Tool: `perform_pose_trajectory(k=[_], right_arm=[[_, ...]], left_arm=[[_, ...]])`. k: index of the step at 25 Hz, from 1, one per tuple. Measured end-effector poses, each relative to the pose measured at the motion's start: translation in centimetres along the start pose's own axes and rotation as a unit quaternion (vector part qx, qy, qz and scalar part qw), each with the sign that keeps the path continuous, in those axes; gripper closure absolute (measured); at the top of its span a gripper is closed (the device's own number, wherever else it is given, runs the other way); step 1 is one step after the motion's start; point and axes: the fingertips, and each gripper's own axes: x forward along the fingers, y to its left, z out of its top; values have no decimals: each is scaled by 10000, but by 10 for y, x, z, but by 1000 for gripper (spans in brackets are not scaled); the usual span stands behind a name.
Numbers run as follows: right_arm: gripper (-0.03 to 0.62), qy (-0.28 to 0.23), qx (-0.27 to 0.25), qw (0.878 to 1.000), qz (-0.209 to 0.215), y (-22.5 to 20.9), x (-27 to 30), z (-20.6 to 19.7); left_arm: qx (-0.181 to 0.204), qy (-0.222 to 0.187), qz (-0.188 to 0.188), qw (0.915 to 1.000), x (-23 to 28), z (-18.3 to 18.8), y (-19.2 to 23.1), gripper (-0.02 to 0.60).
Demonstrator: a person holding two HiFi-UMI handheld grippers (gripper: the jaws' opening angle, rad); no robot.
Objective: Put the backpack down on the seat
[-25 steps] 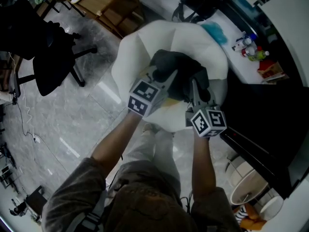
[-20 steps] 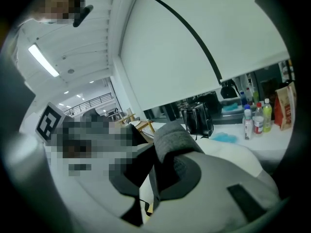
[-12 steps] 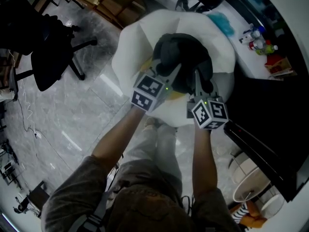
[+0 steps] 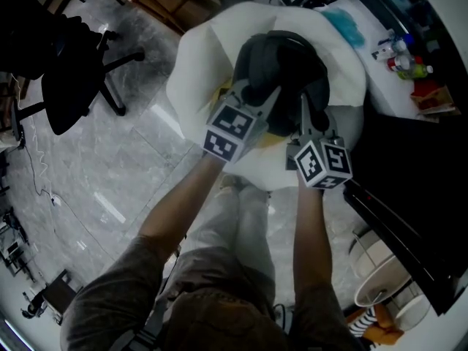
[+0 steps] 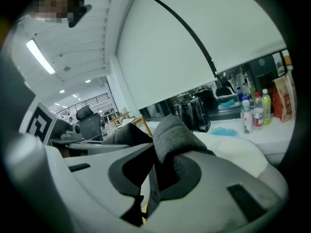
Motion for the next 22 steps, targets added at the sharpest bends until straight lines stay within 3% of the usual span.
perform_pose_trajectory(k=[15, 22], right_arm=[[559, 18, -67, 10000, -38, -28, 36, -51], [519, 91, 12, 9998, -192, -33, 45, -67]], left_arm=[[-37, -46, -6, 10000, 41, -50, 16, 548], [-91, 36, 132, 9999, 47, -65, 27, 530]])
